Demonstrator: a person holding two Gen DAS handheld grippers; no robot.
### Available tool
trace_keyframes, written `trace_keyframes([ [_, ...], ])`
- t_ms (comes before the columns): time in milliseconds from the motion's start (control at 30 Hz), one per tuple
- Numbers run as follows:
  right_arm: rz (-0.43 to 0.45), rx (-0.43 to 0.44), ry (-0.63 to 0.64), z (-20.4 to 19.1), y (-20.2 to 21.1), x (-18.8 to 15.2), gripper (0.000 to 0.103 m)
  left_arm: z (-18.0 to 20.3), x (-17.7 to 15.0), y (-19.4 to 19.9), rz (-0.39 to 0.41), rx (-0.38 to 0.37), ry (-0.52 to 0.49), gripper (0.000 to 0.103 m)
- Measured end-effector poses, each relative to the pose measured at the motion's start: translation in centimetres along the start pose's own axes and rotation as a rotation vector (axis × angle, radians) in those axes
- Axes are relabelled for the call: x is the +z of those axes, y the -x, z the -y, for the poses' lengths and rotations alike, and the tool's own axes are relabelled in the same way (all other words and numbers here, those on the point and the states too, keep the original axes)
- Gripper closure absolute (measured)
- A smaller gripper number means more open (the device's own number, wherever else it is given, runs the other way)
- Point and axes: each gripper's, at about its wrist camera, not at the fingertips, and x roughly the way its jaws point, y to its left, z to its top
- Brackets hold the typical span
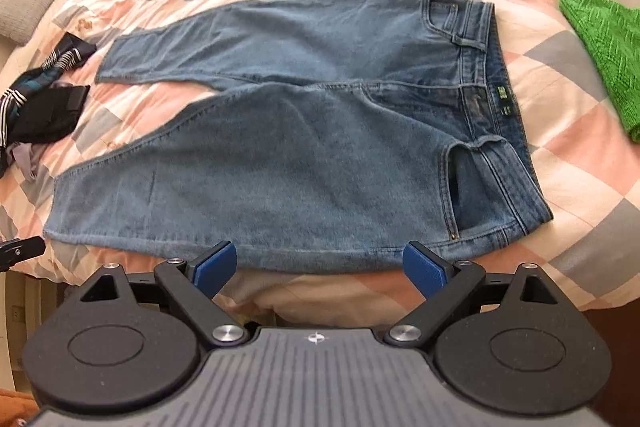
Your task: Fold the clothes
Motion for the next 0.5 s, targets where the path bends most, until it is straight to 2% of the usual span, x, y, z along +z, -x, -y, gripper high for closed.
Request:
trace_keyframes([
  [233,-0.020,-0.020,-0.015,0.8,-0.1,-0.3,0.010,-1.9,-0.3,0.1,-0.001,0.035,0.029,0.041],
  [500,-0.011,-0.019,-0.017,0.7,0.1,-0.4,0.010,-1.3,0.1,0.5,0.020,0.014,0.012,0.039],
])
